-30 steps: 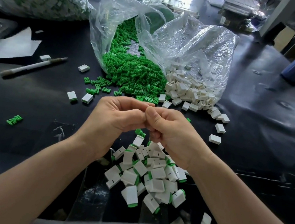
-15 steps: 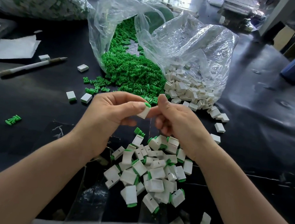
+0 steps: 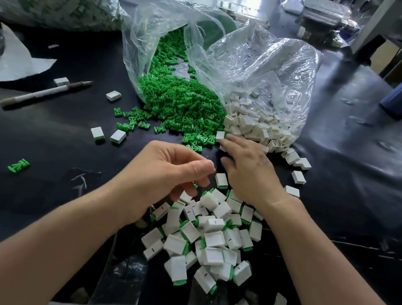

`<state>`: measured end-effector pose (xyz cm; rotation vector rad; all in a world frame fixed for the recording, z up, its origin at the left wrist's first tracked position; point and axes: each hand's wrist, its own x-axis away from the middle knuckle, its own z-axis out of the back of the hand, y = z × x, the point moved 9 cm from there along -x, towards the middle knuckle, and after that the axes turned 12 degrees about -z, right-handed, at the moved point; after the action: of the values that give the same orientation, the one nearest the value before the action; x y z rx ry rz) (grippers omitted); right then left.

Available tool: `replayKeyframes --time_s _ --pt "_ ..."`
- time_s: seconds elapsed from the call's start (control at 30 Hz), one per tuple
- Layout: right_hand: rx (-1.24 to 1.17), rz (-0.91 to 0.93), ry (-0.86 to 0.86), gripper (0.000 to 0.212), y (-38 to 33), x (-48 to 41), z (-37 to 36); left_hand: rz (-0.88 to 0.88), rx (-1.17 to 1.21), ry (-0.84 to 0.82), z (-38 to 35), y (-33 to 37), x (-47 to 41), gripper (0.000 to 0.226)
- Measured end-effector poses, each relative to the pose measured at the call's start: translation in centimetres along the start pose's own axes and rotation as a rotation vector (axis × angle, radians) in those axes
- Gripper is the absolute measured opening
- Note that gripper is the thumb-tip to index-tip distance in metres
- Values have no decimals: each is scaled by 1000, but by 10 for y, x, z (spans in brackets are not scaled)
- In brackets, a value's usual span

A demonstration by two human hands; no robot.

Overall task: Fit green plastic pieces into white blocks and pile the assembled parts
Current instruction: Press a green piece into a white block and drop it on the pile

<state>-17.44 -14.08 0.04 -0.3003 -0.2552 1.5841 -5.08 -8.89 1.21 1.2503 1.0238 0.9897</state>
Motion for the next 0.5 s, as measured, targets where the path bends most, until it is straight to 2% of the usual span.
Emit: replayKeyframes --time_s 0.07,0.17,0.3,0.4,0.5 --pt "10 15 38 37 -1 1 4 13 -2 36 4 -2 -1 10" --pt "-19 5 87 24 -1 3 12 22 -23 87 9 -6 -3 10" --pt "-22 -11 53 24 0 4 10 39 -2 176 18 -10 -4 12" --pt "-189 5 81 23 -5 8 20 31 5 217 21 -11 -6 15" --pt "-358 103 84 23 -24 19 30 26 27 220 21 -12 -7 18"
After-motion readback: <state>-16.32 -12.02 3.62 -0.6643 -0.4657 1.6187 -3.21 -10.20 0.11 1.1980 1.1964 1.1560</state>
